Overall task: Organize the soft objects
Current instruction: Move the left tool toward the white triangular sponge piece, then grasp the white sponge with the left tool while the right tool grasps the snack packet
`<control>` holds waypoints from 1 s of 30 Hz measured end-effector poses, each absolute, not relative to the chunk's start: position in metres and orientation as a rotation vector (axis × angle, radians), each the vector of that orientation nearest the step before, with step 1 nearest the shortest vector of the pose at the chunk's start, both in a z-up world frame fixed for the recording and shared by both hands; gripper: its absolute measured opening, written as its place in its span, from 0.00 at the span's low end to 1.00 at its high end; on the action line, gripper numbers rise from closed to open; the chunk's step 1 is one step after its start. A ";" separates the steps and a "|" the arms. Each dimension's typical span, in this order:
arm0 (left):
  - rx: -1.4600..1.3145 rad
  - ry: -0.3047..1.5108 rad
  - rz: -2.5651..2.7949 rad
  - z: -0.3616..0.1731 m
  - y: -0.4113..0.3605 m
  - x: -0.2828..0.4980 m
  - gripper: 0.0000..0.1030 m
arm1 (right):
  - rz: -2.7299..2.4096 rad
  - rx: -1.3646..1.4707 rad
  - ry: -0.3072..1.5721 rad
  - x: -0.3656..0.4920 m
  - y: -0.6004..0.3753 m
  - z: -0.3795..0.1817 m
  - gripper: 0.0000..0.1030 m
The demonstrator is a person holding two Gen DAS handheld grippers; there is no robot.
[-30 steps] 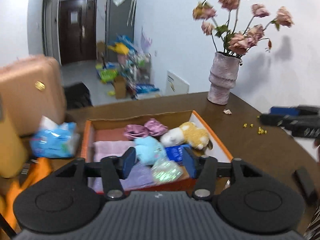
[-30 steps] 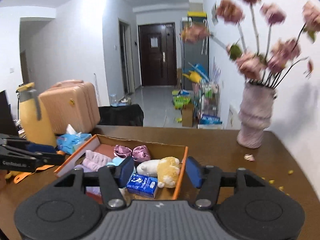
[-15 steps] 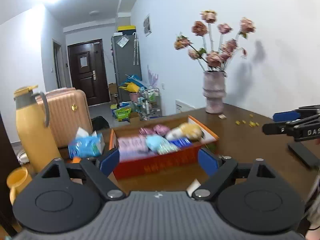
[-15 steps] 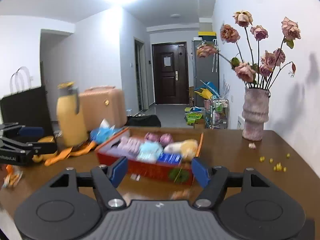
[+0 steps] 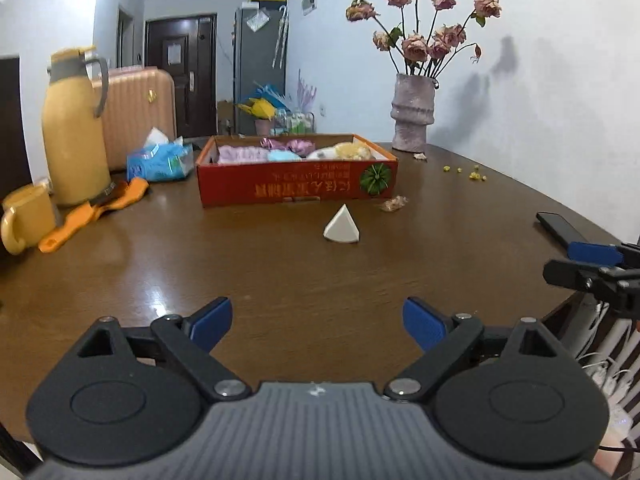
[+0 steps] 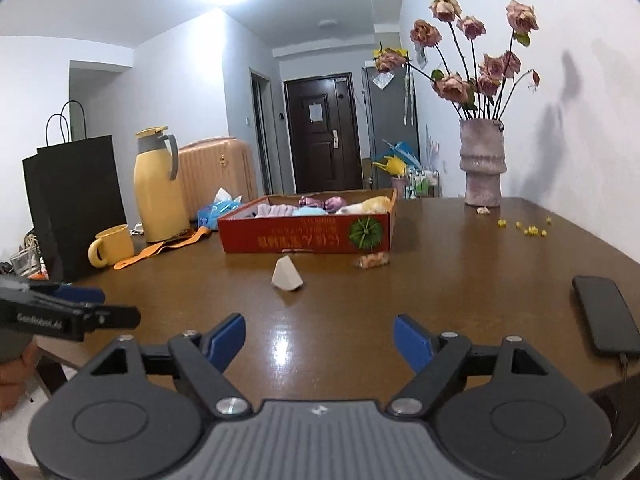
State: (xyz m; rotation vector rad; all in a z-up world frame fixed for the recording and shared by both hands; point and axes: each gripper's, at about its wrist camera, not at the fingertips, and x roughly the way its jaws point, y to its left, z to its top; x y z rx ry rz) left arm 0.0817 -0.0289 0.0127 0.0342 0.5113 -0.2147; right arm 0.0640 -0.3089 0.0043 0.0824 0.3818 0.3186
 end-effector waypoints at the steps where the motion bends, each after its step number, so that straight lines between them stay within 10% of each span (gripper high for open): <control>1: 0.034 0.502 -0.217 0.015 -0.030 0.079 0.91 | 0.317 0.080 0.380 0.062 -0.309 0.004 0.79; 23: 0.103 0.556 -0.296 -0.013 -0.088 0.244 0.67 | 0.255 0.253 0.574 0.221 -0.316 -0.016 0.71; 30: 0.041 0.632 -0.382 -0.033 -0.089 0.306 0.23 | 0.219 0.329 0.620 0.325 -0.307 -0.025 0.64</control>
